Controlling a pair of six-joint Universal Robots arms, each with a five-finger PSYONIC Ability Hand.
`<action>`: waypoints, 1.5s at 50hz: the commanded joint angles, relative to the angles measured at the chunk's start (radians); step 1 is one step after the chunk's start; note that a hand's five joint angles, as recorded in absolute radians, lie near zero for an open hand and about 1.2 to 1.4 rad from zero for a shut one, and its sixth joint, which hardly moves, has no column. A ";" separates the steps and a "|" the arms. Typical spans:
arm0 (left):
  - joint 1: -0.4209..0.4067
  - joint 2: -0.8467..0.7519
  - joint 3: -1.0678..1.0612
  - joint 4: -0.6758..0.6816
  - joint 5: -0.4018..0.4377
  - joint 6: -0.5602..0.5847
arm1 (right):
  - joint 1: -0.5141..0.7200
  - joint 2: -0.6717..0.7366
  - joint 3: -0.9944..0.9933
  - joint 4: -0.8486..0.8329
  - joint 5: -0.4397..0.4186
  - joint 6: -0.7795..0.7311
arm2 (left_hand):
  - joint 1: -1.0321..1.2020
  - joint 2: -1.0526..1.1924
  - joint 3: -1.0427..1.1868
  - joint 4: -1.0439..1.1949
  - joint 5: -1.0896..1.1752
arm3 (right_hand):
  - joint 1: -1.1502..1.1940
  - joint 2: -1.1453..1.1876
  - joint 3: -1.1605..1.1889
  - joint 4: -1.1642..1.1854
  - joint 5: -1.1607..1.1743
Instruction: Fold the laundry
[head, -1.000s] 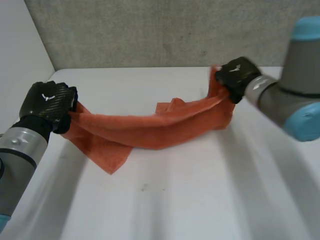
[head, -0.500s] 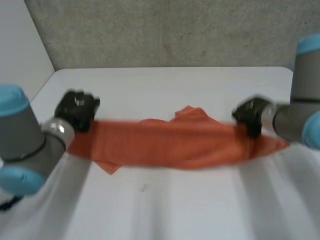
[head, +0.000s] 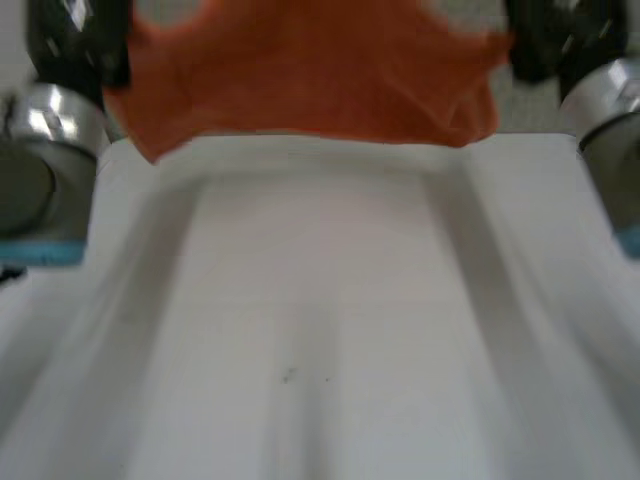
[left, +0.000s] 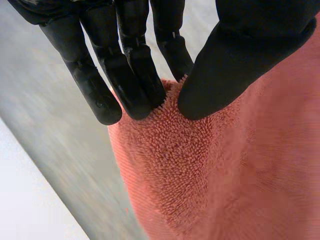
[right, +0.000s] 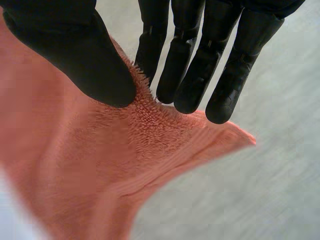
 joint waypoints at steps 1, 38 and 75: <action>0.004 -0.135 -0.187 -0.009 0.003 0.009 | 0.003 0.130 0.124 0.082 -0.008 -0.066 | 0.265 0.196 0.202 0.200 0.253 | 0.429 0.238 0.216 0.208 0.236; 0.133 0.368 -0.559 -0.679 0.144 0.111 | -0.229 -0.164 0.402 0.748 -0.001 -0.672 | 0.265 0.196 0.202 0.200 0.253 | 0.429 0.238 0.216 0.208 0.236; -0.025 -0.411 0.063 -0.203 -0.075 0.121 | -0.022 0.710 -0.362 0.109 0.054 -0.502 | -0.957 -1.025 -1.020 -1.022 -0.969 | -0.793 -0.984 -1.005 -1.014 -0.986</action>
